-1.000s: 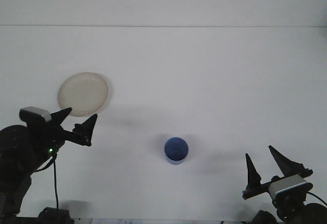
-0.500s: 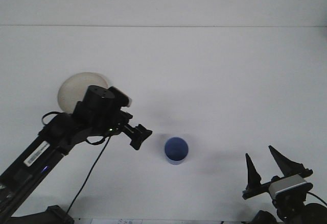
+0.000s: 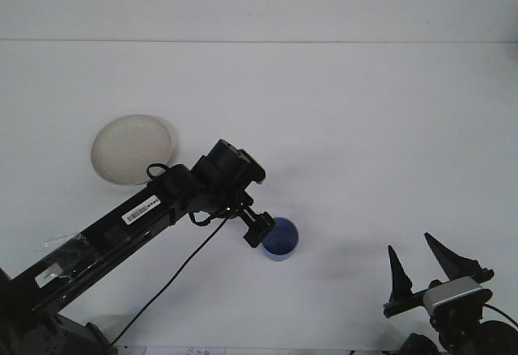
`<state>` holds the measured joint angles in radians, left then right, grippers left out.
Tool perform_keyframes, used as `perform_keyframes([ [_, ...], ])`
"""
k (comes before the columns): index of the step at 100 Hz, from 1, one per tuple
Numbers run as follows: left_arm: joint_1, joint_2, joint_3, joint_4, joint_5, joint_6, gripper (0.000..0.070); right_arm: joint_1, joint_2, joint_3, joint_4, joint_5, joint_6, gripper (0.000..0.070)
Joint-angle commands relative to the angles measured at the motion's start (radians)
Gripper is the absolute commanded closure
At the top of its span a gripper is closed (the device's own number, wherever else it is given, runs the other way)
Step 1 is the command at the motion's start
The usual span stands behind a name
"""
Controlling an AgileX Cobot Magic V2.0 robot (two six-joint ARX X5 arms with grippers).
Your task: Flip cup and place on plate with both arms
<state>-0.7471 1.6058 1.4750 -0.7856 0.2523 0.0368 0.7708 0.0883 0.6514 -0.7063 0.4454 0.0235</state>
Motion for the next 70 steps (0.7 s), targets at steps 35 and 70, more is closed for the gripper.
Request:
perform_keyframes([
  [35, -0.040, 0.118, 0.026, 0.024, -0.005, 0.034, 0.0081, 0.008, 0.004, 0.005, 0.007, 0.000, 0.015, 0.0230],
  [70, -0.058, 0.210, 0.026, 0.033, -0.006, 0.054, 0.0104, 0.008, 0.004, 0.004, 0.006, 0.000, 0.015, 0.0230],
])
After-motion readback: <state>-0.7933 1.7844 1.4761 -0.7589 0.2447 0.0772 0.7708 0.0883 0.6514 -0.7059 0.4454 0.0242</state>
